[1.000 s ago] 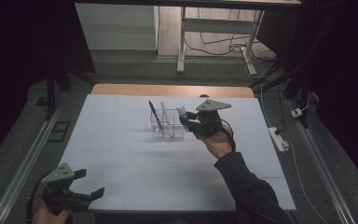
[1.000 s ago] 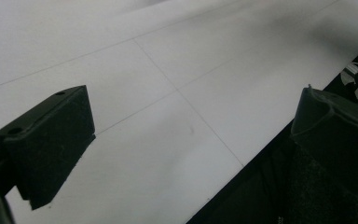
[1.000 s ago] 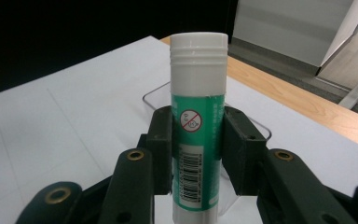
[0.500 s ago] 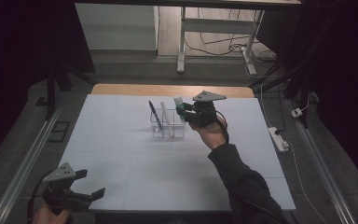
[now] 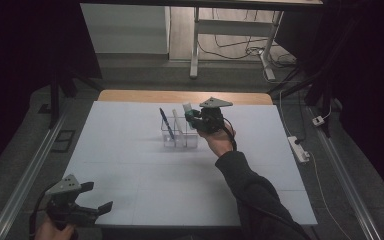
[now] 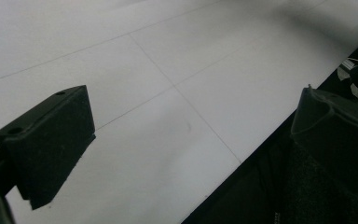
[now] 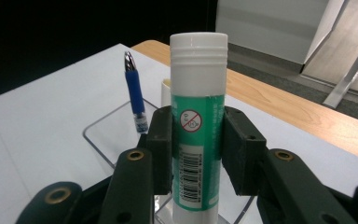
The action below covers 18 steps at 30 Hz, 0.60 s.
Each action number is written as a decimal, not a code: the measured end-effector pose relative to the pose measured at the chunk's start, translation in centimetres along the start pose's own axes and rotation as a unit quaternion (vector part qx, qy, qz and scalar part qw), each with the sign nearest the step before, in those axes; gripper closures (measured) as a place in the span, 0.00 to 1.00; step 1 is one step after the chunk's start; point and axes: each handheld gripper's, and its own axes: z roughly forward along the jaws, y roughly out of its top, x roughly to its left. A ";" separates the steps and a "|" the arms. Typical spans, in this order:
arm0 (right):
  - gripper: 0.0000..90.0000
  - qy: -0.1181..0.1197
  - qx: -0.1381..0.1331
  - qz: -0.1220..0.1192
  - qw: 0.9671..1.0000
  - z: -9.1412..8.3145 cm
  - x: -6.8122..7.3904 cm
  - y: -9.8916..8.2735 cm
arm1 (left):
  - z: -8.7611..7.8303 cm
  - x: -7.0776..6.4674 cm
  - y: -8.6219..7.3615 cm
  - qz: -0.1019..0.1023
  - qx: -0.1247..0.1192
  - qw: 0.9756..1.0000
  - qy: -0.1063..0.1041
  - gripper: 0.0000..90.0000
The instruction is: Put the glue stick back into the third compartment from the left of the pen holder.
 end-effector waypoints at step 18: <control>0.73 -0.011 0.036 0.002 0.999 1.9 -0.5 -2.4 | 0.1 -0.1 0.0 0.005 0.003 1.000 -0.002 0.00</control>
